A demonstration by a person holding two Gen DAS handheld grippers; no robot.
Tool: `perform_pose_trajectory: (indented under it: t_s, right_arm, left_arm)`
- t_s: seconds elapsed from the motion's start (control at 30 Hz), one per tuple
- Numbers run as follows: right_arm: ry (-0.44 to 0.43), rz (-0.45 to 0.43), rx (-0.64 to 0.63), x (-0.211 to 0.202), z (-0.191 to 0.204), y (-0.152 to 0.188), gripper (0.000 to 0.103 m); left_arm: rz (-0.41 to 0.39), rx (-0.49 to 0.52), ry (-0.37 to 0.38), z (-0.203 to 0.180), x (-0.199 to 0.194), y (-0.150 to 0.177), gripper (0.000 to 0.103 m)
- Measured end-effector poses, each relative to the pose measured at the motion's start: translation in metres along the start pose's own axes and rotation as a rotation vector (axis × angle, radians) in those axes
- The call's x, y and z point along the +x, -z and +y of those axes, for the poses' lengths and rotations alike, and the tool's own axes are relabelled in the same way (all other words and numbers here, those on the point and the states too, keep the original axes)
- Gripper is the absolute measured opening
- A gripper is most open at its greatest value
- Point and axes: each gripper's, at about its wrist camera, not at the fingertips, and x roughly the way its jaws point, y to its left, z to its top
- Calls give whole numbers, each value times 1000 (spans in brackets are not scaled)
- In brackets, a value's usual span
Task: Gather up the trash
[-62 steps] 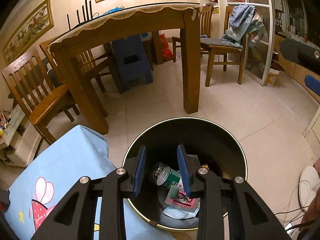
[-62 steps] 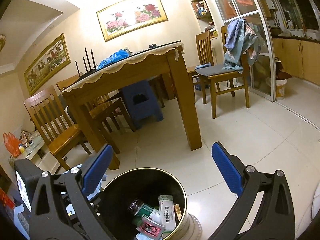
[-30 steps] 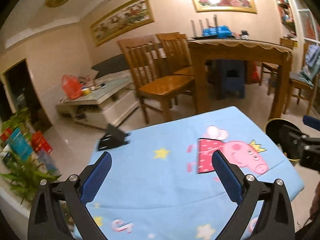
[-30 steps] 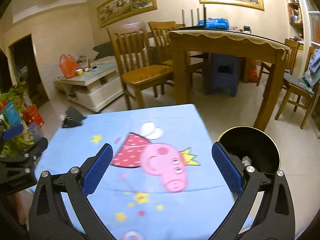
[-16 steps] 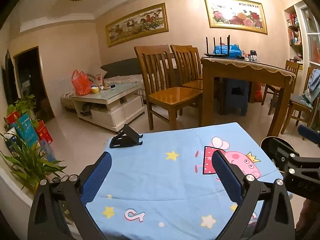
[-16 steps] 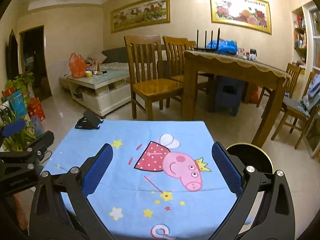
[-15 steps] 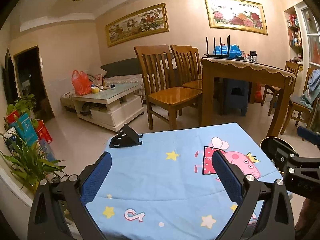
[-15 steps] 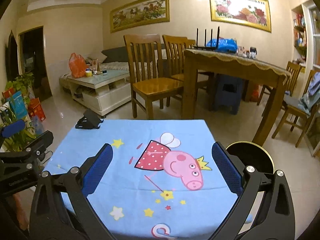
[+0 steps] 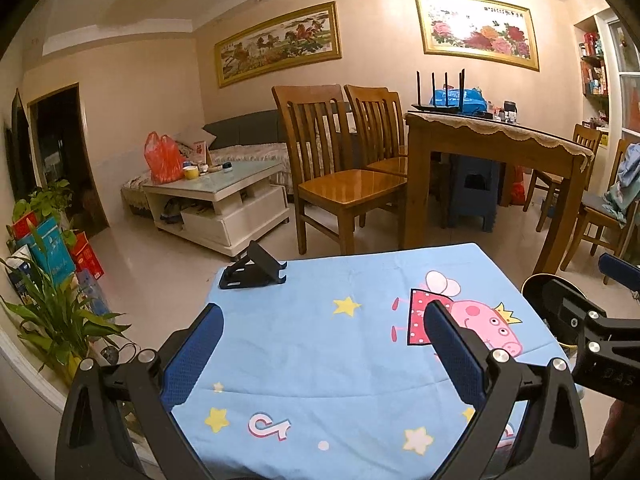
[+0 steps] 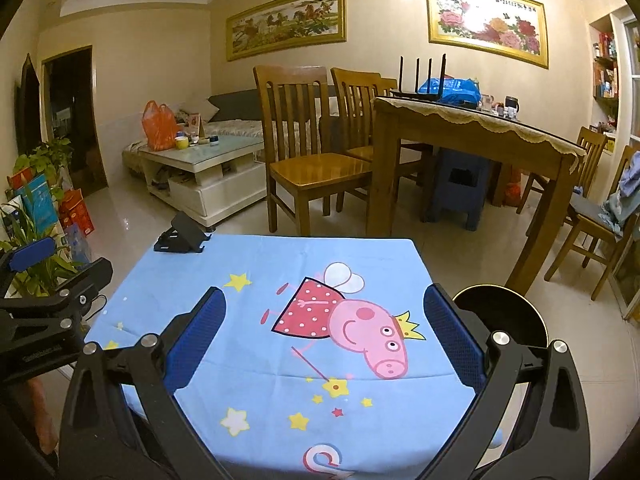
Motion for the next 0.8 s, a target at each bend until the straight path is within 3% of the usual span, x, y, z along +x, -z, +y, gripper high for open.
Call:
perform_pose_trajectory:
  t_s: [0.8]
  right_arm:
    - [-10, 12, 1, -7, -1, -3, 98]
  left_arm:
    - [12, -9, 6, 4, 1, 6, 97]
